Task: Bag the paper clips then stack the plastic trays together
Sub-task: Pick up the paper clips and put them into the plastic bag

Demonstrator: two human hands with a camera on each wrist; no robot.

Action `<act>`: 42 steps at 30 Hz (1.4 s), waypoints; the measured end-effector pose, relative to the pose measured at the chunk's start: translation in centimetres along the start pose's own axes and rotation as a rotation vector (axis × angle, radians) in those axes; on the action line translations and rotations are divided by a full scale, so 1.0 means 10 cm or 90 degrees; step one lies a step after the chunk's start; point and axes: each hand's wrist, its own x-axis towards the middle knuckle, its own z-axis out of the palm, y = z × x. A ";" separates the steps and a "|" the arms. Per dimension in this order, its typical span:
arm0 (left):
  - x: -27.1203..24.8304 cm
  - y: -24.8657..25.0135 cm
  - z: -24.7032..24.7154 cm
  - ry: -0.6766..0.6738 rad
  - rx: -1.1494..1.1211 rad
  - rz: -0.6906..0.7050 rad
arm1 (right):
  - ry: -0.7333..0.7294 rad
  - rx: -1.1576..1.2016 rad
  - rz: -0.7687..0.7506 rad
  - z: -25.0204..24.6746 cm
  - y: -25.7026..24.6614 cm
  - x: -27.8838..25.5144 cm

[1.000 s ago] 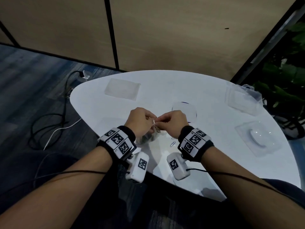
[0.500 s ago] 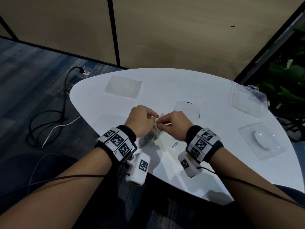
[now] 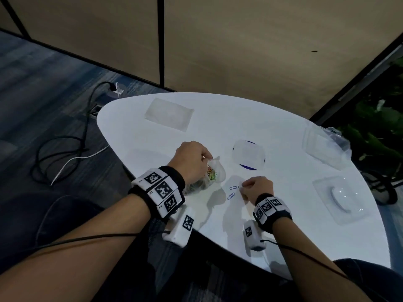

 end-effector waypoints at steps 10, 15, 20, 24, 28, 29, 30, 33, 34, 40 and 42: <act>0.02 -0.02 0.00 -0.005 -0.018 -0.017 | -0.004 -0.156 -0.246 0.07 -0.03 0.04; -0.01 0.01 -0.02 -0.005 -0.007 -0.018 | -0.072 -0.236 -0.358 0.09 -0.03 -0.14; -0.04 0.02 -0.04 0.000 0.014 -0.003 | -0.127 -0.347 -0.387 0.13 -0.07 -0.35; -0.06 0.01 -0.07 0.003 0.023 0.001 | -0.088 -0.328 -0.377 0.12 -0.03 -0.40; -0.06 -0.01 -0.07 0.004 0.036 0.006 | -0.081 -0.299 -0.317 0.12 -0.05 -0.37; -0.06 -0.01 -0.07 0.002 0.038 0.009 | -0.083 -0.297 -0.298 0.11 -0.07 -0.38; -0.06 0.00 -0.07 -0.001 0.038 0.011 | -0.084 -0.294 -0.281 0.09 -0.08 -0.38; -0.04 0.00 -0.06 -0.002 0.037 0.013 | -0.096 -0.286 -0.248 0.05 -0.11 -0.37; -0.04 0.00 -0.05 -0.003 0.037 0.012 | -0.103 -0.289 -0.244 0.04 -0.11 -0.36; -0.01 0.00 -0.02 -0.007 0.033 0.004 | -0.191 -0.348 -0.255 0.04 -0.15 -0.42; -0.01 0.01 -0.02 -0.009 0.030 0.006 | -0.194 -0.324 -0.255 0.03 -0.15 -0.43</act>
